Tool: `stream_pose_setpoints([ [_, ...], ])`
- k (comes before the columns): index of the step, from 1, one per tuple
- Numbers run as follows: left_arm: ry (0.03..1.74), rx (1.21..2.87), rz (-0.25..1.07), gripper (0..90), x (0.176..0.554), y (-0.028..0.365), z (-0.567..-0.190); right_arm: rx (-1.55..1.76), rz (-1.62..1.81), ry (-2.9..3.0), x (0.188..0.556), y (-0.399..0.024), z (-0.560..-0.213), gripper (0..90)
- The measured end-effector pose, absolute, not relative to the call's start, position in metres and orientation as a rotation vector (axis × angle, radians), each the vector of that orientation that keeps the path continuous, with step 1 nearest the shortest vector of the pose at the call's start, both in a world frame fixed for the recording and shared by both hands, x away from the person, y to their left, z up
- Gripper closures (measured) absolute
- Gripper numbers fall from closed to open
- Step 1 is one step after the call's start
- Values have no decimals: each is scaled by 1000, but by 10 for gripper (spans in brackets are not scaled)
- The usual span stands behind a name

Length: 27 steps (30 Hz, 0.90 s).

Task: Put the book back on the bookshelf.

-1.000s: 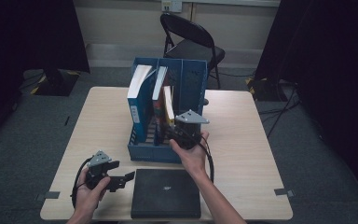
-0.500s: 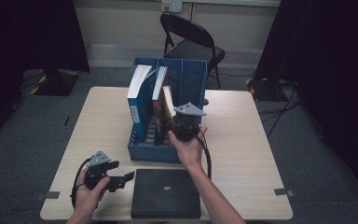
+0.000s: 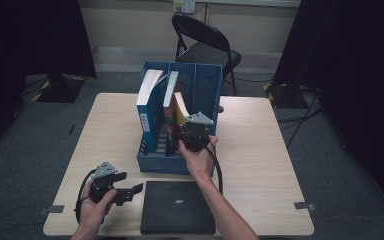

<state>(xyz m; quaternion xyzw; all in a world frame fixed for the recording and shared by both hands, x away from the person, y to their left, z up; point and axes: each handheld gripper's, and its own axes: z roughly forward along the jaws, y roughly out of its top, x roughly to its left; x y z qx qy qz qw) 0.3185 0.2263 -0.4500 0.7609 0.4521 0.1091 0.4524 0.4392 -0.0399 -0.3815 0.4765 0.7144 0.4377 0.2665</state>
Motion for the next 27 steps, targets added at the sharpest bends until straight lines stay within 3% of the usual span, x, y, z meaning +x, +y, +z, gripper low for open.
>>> stream_pose_setpoints([
  [12, 1117, 1882, 273, 188, 319, 226, -450, 1319, 1205, 1835, 441, -37, -381, 757],
  [27, 1110, 1889, 269, 188, 319, 225, -450, 1322, 1225, 1787, 473, -32, -373, 757],
])
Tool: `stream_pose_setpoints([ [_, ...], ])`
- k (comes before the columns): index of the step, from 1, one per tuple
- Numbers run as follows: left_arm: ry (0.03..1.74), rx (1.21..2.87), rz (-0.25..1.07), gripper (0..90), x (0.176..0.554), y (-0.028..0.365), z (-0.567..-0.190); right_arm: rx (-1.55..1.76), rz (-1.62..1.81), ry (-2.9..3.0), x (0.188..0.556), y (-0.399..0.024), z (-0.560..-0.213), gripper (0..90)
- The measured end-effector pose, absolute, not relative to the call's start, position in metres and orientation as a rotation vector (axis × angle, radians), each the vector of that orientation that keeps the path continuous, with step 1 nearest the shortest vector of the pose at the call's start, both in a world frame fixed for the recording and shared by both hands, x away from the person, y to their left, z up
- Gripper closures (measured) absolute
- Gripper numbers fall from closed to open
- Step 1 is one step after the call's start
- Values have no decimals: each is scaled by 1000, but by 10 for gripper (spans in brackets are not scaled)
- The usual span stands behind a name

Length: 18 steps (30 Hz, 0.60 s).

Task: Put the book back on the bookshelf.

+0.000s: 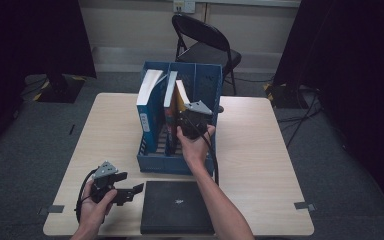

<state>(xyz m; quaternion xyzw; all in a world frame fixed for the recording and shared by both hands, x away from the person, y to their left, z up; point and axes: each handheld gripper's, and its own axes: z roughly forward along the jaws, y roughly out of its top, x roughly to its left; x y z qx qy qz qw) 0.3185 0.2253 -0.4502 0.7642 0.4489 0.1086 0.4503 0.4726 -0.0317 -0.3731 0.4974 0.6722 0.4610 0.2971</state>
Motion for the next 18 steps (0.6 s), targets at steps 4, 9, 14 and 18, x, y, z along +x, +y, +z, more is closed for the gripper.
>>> stream_pose_setpoints([
  [4, 1110, 1887, 269, 188, 318, 225, -450, 1339, 1208, 1815, 478, -32, -379, 746],
  [9, 1112, 1892, 266, 188, 319, 225, -450, 1303, 1238, 1841, 475, -33, -379, 661],
  [14, 1107, 1890, 267, 188, 318, 224, -450, 1260, 1271, 1925, 465, -35, -374, 555],
  [18, 1111, 1888, 266, 188, 318, 225, -451, 1210, 1291, 1989, 455, -42, -377, 534],
])
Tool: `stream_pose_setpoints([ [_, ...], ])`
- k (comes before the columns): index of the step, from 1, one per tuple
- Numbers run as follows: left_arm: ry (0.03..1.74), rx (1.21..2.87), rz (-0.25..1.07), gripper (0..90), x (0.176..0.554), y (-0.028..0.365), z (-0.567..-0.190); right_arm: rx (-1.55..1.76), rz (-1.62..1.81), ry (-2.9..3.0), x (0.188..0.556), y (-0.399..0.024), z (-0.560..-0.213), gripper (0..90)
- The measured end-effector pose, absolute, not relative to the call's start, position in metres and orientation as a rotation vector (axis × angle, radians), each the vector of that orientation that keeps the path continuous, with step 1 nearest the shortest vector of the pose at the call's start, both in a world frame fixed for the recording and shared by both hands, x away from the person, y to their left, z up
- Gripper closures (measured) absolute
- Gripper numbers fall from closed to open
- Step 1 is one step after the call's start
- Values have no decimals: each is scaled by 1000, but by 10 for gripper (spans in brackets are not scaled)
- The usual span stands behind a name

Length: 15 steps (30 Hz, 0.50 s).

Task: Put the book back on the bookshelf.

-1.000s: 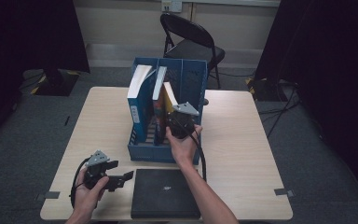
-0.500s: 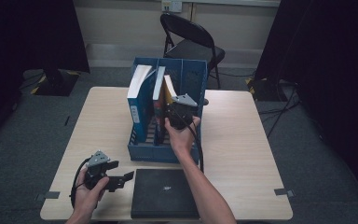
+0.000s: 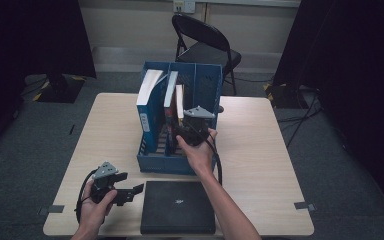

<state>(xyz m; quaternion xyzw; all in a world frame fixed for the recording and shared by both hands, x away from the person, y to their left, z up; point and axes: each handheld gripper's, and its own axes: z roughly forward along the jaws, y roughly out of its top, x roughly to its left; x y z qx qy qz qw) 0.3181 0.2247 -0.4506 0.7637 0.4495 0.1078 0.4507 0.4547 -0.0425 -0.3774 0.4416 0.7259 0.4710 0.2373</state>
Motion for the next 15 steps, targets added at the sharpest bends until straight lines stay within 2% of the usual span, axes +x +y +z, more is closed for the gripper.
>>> stream_pose_setpoints([
  [15, 1110, 1897, 262, 188, 319, 222, -451, 1176, 1266, 2133, 439, -59, -405, 648],
])
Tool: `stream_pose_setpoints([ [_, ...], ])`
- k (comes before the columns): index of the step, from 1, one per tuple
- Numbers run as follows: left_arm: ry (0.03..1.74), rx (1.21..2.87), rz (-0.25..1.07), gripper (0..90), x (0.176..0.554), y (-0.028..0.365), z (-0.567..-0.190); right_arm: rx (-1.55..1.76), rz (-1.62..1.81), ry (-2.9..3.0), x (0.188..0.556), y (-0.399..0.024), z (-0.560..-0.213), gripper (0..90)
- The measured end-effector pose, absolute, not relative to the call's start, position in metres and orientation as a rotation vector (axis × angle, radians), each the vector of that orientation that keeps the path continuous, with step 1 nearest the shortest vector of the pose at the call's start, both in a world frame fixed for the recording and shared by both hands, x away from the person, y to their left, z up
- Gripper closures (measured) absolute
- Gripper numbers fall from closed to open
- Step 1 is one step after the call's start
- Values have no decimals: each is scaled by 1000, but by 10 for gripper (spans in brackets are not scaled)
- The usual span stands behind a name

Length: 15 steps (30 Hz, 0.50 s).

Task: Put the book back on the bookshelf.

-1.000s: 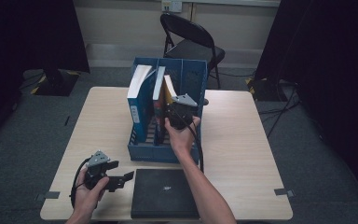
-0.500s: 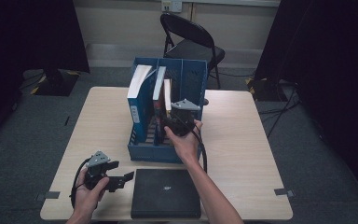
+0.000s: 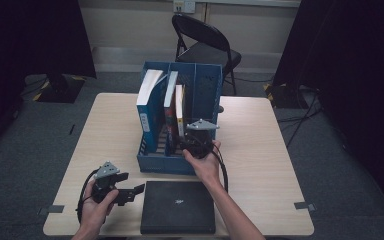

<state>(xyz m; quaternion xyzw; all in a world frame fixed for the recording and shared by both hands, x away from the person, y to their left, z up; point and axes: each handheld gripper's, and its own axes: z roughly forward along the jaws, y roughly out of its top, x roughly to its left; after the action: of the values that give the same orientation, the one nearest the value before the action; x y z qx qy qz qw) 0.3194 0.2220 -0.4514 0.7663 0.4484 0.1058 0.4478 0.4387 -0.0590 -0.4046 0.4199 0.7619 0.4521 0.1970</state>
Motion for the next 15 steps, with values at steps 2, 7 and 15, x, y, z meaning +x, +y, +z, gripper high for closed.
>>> stream_pose_setpoints([
  [2, 1111, 1898, 260, 188, 320, 221, -451, 1171, 1266, 2144, 440, -57, -404, 654],
  [7, 1110, 1899, 260, 188, 320, 222, -451, 1173, 1273, 2142, 448, -46, -401, 666],
  [15, 1113, 1887, 265, 188, 319, 225, -451, 1188, 1246, 2141, 459, -43, -398, 633],
])
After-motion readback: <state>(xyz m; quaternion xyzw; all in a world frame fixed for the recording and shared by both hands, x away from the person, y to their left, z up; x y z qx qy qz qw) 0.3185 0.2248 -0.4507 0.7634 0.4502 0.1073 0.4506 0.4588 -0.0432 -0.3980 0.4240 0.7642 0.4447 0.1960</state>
